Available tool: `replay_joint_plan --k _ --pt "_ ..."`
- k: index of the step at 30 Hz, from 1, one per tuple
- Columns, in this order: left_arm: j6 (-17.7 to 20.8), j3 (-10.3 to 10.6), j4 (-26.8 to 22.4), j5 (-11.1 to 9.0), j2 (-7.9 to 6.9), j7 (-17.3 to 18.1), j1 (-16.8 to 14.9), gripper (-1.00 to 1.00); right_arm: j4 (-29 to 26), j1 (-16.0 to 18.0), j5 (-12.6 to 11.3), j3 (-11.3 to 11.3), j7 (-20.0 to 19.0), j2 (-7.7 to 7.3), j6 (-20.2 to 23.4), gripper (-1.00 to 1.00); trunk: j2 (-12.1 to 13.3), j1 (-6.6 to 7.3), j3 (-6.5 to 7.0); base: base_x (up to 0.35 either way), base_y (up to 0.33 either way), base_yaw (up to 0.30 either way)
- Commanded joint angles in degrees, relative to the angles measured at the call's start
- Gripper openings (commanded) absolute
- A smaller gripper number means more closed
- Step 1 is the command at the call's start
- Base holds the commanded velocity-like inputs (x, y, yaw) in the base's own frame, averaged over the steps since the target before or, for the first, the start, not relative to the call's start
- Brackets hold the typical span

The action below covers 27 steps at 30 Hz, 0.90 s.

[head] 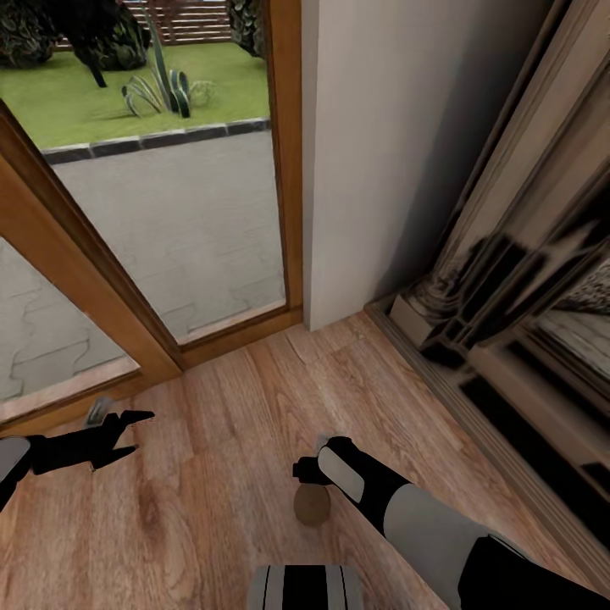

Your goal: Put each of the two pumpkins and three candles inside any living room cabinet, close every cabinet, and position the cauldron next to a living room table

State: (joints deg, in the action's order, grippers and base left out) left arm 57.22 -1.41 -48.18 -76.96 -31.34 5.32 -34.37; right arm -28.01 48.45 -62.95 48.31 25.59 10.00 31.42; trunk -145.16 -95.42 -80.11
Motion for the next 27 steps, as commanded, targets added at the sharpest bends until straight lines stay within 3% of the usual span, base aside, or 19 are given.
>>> replay_joint_plan --k 1,6,8,10,12,20,27 --pt "0.28 -0.02 0.02 0.66 -0.06 3.09 0.27 1.00 -0.03 0.06 -0.42 0.26 0.43 0.00 0.05 1.00 -0.02 0.01 -0.04 -0.001 0.001 0.000" --pt "0.35 1.15 0.01 0.76 -1.65 17.75 2.34 1.00 -0.06 0.06 -0.42 0.25 0.43 0.00 0.05 1.00 -0.04 -0.04 -0.48 0.000 0.000 0.000" --pt "0.35 3.06 0.01 0.81 -2.05 22.94 2.57 1.00 -0.15 0.06 -0.42 0.27 0.43 0.00 0.05 1.00 -0.07 -0.09 -0.93 0.000 0.000 0.000" --pt "0.35 6.27 0.00 1.13 -2.33 29.97 2.69 1.00 -0.19 0.06 -0.42 0.27 0.43 0.00 0.05 1.00 -0.10 -0.14 -1.37 0.000 0.000 0.000" --pt "0.35 7.40 0.01 1.37 -2.56 33.53 2.71 1.00 -0.20 0.06 -0.42 0.27 0.43 0.00 0.05 1.00 -0.12 -0.20 -1.81 0.000 0.000 0.000" --pt "0.32 8.58 -1.54 1.46 -3.66 38.85 2.76 1.00 -0.21 0.06 -0.42 0.29 0.34 0.00 0.05 1.00 -0.14 -0.22 -2.03 0.000 0.000 0.000" --pt "0.29 8.62 -1.58 1.46 -3.73 39.31 2.80 1.00 -0.12 0.06 -0.42 0.29 0.34 0.00 0.04 1.00 -0.23 -0.40 -3.59 0.000 0.000 0.000"
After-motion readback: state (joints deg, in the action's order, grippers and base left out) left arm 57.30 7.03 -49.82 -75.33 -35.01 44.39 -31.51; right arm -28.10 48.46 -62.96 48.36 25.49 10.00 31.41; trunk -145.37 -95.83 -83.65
